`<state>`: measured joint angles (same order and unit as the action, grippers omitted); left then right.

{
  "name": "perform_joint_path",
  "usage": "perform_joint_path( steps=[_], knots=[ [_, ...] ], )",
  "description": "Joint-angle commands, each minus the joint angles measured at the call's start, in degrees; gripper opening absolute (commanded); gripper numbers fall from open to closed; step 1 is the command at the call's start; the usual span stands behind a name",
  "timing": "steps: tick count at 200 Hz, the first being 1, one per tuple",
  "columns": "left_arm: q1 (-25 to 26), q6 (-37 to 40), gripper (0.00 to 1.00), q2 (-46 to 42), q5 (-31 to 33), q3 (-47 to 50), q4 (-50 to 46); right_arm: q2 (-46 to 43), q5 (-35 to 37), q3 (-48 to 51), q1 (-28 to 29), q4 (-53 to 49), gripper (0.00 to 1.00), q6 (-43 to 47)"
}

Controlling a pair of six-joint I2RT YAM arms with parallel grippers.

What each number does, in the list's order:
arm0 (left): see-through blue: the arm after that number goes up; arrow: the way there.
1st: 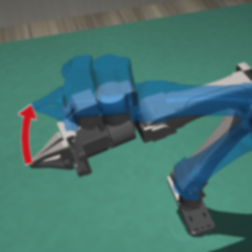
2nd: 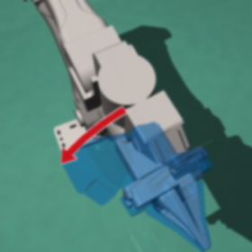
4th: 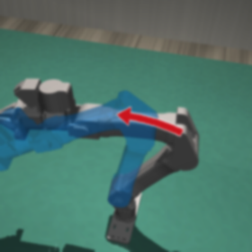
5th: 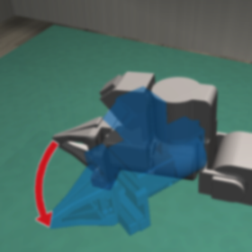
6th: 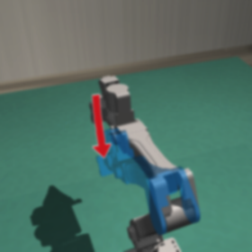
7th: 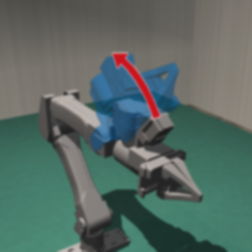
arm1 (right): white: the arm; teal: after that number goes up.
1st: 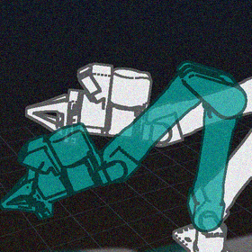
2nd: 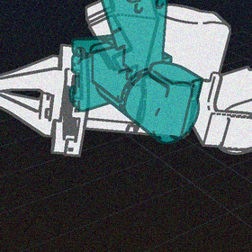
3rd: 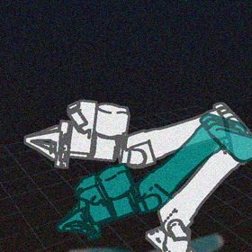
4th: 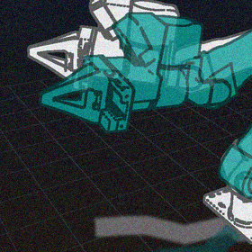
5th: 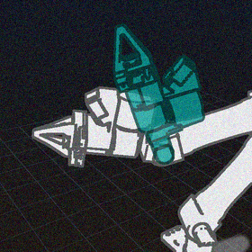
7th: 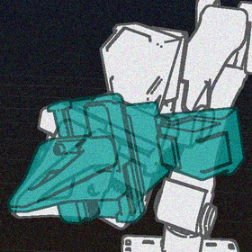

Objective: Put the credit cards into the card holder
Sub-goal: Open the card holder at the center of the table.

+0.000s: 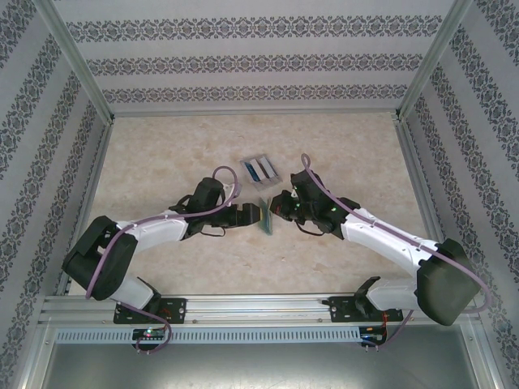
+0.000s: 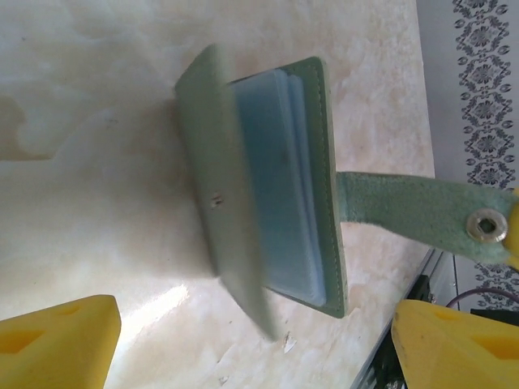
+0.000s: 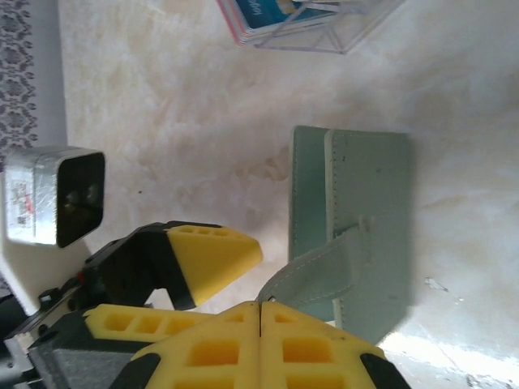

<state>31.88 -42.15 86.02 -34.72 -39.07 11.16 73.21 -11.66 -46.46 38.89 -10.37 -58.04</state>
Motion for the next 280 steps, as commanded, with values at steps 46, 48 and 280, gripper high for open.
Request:
perform_joint_path(
  steps=[46, 48, 280],
  knots=[
    [-0.68, -0.44, 0.61, 6.54, -0.04, -3.17, -0.17, 0.92, -1.09, -1.04, 0.38, 1.41, 0.00, 1.46],
    [-0.68, -0.36, 0.61, 6.58, 0.04, -3.15, -0.24, 0.78, -0.91, -0.92, 0.35, 1.34, 0.00, 1.49],
    [-0.85, 6.78, 0.37, 13.30, 3.63, -10.72, -12.14, 5.27, -4.98, 5.17, -19.15, -12.17, 0.00, 22.88]
  ],
)
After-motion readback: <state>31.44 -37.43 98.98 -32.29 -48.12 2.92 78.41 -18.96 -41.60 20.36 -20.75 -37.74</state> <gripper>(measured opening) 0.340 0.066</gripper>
